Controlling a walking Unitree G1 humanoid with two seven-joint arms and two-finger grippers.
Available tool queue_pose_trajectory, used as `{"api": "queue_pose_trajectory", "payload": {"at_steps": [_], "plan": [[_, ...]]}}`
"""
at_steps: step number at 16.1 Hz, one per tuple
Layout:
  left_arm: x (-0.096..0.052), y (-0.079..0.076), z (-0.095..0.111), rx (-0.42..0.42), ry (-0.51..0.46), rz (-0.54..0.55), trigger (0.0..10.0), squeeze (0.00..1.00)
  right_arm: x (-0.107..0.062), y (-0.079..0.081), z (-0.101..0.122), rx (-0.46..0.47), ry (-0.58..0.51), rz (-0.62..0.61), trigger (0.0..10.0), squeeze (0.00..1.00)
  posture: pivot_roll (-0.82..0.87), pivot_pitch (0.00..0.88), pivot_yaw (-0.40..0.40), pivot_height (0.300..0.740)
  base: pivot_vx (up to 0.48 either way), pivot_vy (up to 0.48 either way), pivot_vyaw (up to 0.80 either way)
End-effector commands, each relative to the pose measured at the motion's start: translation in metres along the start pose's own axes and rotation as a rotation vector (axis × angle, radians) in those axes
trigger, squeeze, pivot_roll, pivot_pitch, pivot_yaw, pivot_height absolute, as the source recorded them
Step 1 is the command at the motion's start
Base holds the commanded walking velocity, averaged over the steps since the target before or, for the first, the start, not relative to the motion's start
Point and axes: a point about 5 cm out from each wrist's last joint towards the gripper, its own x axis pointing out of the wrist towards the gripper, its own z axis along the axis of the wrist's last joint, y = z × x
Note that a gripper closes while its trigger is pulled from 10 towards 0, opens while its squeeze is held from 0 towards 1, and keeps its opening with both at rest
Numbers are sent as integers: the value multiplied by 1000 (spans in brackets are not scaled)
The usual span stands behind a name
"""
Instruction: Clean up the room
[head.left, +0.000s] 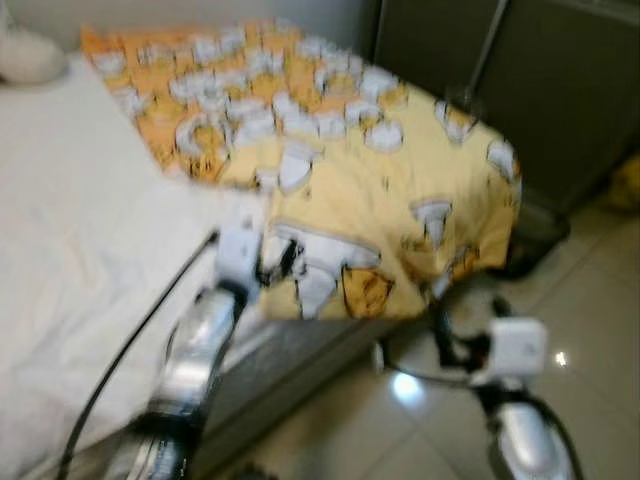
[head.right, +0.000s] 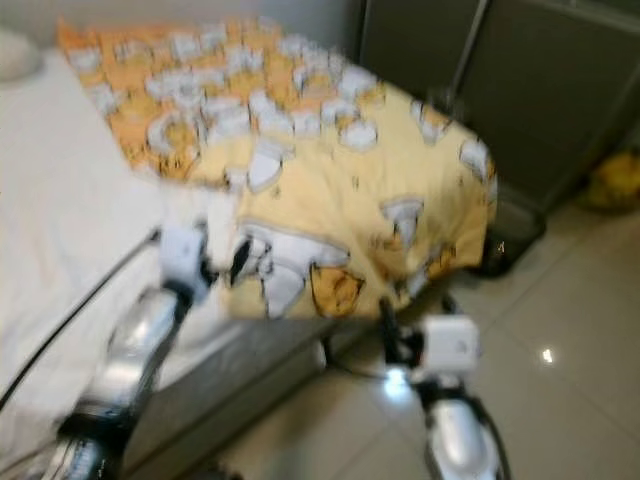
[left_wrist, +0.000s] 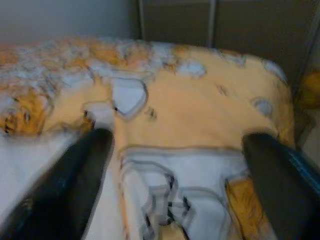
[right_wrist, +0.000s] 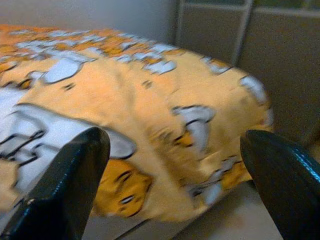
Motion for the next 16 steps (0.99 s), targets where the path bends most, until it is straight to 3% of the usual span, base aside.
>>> {"api": "queue_pose_trajectory", "payload": {"at_steps": [1,3,4,5,9,16], "plan": [[-34,9,10,-97,-18,31,10000,0,-23,-11,-2,40,45,-61,10000,0,71,0,6,740,0,0,0],[-46,0,9,-109,2,11,10000,0,-39,-10,-13,47,118,-51,10000,0,87,0,-4,740,0,0,0],[-43,-4,9,-82,1,2,10000,0,-38,-10,-15,50,127,-51,10000,0,87,0,-4,740,0,0,0],[-37,-12,15,-81,-29,-23,10000,0,-31,-10,-15,47,124,-54,10000,0,83,0,-2,740,259,0,0],[-19,-18,24,-94,-17,-33,10000,0,-5,-12,-15,20,104,-59,10000,0,71,0,-5,740,480,0,0],[-6,-16,9,-53,52,-11,10000,0,-1,-12,-18,18,116,-50,10000,0,47,0,-14,740,480,0,0]]}}
